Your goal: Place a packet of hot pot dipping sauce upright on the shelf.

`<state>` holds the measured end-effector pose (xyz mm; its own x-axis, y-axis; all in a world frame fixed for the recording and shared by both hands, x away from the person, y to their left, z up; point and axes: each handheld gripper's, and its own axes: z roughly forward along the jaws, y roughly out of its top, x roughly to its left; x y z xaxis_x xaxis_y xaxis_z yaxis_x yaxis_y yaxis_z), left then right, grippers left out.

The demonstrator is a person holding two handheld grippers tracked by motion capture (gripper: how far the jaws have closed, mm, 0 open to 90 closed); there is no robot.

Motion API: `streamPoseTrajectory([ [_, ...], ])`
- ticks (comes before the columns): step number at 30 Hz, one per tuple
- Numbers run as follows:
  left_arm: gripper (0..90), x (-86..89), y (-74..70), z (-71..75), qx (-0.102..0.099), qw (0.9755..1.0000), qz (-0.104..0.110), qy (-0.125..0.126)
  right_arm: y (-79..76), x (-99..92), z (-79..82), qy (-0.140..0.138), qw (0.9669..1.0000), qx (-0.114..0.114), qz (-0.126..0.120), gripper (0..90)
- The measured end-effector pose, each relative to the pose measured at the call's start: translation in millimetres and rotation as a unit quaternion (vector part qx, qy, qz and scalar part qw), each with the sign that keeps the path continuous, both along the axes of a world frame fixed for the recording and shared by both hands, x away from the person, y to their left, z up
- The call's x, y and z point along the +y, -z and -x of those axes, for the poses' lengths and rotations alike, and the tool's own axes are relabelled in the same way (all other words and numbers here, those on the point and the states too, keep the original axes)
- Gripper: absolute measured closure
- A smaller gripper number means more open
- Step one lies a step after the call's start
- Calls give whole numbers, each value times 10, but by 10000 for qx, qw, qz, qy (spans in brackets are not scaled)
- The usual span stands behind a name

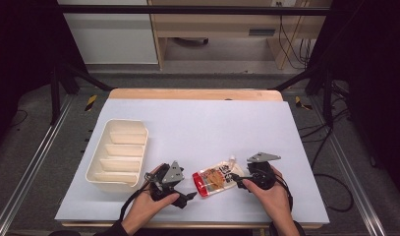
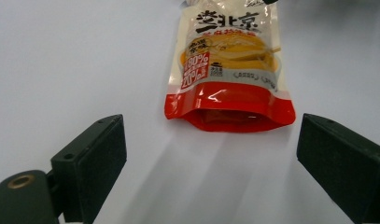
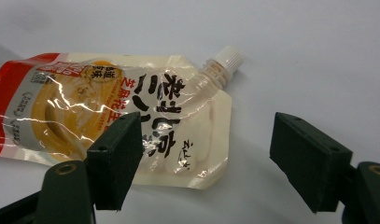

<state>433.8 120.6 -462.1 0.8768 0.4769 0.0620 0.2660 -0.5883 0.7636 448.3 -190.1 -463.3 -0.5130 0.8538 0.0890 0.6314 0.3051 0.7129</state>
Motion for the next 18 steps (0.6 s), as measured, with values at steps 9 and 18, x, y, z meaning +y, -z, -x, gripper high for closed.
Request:
streamPoseTrajectory([
  [9, 79, 45, 4, -35, -6, 9998, 2, -222, 3, 9, 1, -13, 10000, 11, 25, 252],
  [18, 79, 99, -17, -61, -109, 9988, 52, -483, 0, 26, 9, -72, 9989, -99, 445, 277],
])
